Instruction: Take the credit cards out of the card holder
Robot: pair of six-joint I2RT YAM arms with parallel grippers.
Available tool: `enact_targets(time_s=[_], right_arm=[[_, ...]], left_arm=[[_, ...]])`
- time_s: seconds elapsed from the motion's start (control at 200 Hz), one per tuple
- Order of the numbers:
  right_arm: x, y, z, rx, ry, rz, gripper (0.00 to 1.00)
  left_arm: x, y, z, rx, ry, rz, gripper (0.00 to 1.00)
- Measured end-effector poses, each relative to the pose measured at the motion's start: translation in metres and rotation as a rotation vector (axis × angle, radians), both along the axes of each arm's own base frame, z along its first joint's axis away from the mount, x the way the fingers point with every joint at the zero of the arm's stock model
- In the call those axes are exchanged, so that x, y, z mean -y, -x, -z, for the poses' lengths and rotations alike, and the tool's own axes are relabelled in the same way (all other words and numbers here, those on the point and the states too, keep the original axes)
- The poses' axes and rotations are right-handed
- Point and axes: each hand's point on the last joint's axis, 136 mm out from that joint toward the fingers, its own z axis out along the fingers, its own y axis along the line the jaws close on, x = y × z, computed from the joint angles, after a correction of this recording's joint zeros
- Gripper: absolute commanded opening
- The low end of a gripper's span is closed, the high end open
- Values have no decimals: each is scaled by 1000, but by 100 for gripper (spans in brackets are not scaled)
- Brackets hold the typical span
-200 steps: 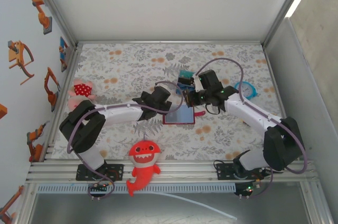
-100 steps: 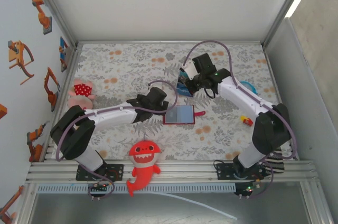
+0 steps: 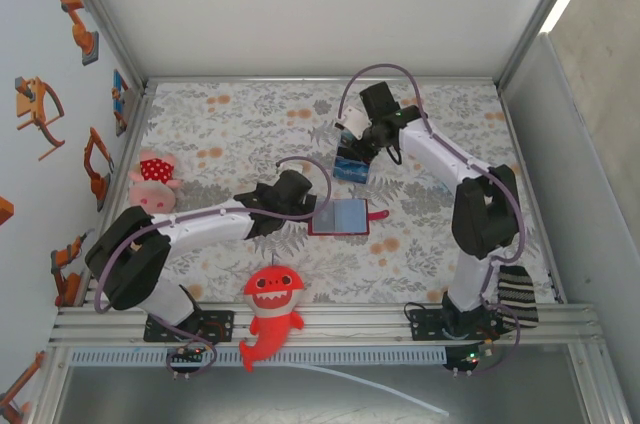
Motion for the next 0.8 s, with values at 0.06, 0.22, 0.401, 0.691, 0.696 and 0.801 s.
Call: enact_targets(time_s=[0.06,0.22,0.401,0.691,0.696,0.801], right_arm=[[0,-3,1,-6,2,-15,0],[-6,-10,1,-18,2,-62,0],[-8,-14,7,-40,24,-95,0],[2,-10,28,-108,64,-102,0],[2,-10,28,-109,64,-102,0],[5,-14,30,-118,70,-96,0]], left_arm=[[0,0,0,2,-1,-2,97],[-1,0,0,4,-3,-5,97],[-3,-1,-1,8,-6,-9,97],[-6,-1,-4,19,-4,-16,97],[-6,-1,-4,19,-4,-16,97],[-7,-2,-5,21,-5,-21,97]])
